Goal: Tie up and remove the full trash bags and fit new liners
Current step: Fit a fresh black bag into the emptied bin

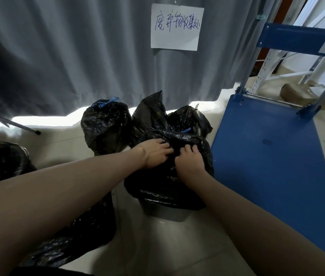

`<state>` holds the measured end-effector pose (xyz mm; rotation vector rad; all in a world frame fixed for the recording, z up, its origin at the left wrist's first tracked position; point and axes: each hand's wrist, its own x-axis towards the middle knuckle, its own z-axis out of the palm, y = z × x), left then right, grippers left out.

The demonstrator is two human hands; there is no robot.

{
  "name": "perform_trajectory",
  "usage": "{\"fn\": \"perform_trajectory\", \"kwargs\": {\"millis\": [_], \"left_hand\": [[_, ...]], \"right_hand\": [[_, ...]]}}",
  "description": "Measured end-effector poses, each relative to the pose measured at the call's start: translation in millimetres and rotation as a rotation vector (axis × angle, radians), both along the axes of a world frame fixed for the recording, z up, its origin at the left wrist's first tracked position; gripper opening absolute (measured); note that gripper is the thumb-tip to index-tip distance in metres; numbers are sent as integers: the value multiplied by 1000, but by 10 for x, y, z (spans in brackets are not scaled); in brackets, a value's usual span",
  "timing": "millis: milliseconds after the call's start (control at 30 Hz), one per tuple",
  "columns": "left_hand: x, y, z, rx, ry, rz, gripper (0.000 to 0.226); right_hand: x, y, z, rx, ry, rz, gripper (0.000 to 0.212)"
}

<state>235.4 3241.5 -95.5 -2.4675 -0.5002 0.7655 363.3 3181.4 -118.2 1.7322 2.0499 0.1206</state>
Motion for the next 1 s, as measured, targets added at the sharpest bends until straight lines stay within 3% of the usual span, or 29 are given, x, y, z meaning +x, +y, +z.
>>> {"fn": "perform_trajectory", "kwargs": {"millis": [133,200,367,467,533,633,733,867,1000], "left_hand": [[-45,61,-101,76,262,163,57],[-48,73,-109,119,397,246,60],[-54,47,-83,184,536,307,62],[-83,40,8,75,309,287,53],[-112,56,141,-162,31,385,46],[-177,4,351,-624,-308,603,30],[-262,-139,470,-927,-430,706,31],[-367,-260,393,-1089,-432,748,27],[-392,-264,309,-1145,-501,742,10]], "right_hand": [[133,-109,27,-135,-237,-45,66],[187,-181,34,-197,-302,-27,71],[265,-194,75,-223,-203,10,63],[248,-149,142,-150,164,14,41],[221,-156,248,-137,450,-23,27],[178,-213,422,-359,749,-134,43],[210,-276,485,-532,799,-191,55],[292,-300,434,-553,799,-98,24],[314,-338,491,-520,959,-83,8]]}}
